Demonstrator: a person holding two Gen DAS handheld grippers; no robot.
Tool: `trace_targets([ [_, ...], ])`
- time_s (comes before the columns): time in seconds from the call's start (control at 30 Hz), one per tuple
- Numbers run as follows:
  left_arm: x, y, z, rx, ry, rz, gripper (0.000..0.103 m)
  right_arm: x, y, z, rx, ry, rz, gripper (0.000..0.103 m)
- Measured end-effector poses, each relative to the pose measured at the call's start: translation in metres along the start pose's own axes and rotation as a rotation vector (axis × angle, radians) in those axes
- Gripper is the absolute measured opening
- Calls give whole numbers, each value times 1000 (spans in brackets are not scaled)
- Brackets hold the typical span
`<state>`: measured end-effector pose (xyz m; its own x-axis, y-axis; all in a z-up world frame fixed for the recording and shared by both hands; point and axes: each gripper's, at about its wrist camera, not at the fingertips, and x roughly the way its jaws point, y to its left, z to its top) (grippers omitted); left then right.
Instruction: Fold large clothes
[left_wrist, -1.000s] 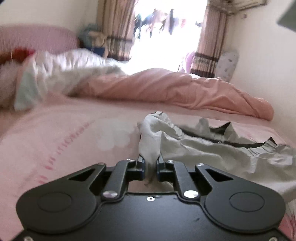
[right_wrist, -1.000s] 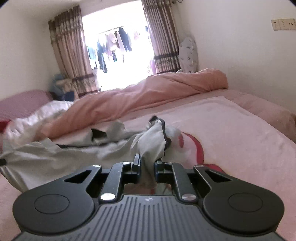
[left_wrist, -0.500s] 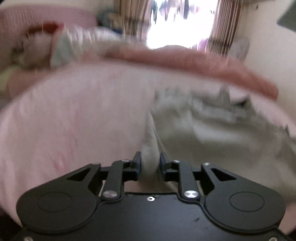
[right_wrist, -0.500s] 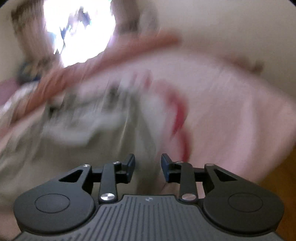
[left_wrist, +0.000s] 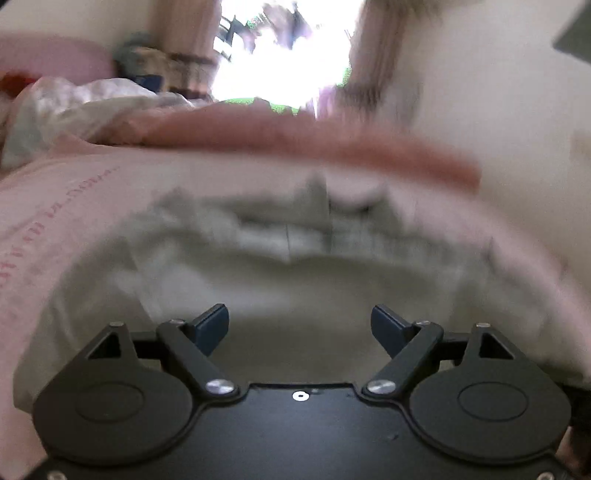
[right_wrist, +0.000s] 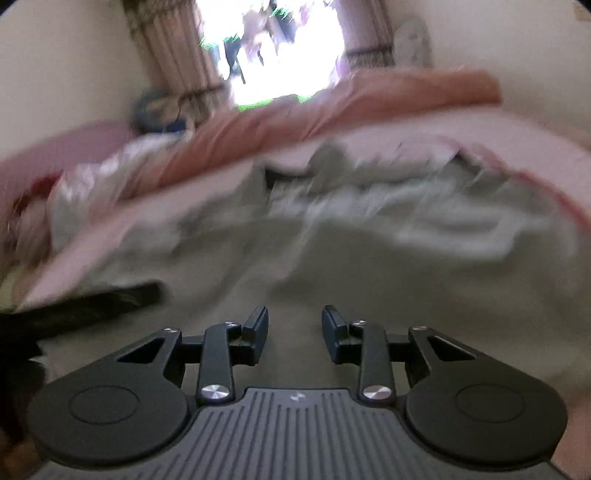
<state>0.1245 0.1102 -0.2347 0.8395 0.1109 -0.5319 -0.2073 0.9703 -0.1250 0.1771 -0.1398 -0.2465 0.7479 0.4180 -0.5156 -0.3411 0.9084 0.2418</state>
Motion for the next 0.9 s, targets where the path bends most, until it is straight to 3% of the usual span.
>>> trace_targets([
  [0.07,12,-8,-22,151,51,49,90,3,0,-8,-57,-13,-9,40],
  [0.1,13,-10,-31,219,35,84,101,3,-5,-8,-63,-1,-22,40],
  [0.13,10,0,-42,245,18,126,103,4,-10,-4,-61,-1,-53,40],
  [0.23,4,38,-34,176,43,171,103,0,-30,2,-55,-12,-167,39],
  [0.37,-4,93,-32,156,62,273,103,-26,-88,1,-5,-25,-333,39],
  [0.43,-7,114,-31,105,88,302,103,-35,-116,-3,27,-28,-334,20],
  [0.5,-14,134,-33,10,111,278,103,-36,-123,-3,23,-25,-310,19],
  [0.57,-12,143,-34,-56,125,255,103,-30,-117,1,9,-25,-333,22],
  [0.63,-10,142,-29,-50,123,279,103,-34,-108,1,27,-54,-335,44],
  [0.67,-6,136,-23,-42,122,296,103,-31,-104,3,18,-67,-324,47],
  [0.77,-1,118,-2,-48,128,317,103,-27,-76,11,-82,-100,-371,48],
  [0.83,-8,100,15,-23,59,318,103,-23,-54,19,-131,-146,-378,48],
  [0.9,-13,85,29,8,-17,312,103,-24,-38,27,-136,-208,-307,51],
])
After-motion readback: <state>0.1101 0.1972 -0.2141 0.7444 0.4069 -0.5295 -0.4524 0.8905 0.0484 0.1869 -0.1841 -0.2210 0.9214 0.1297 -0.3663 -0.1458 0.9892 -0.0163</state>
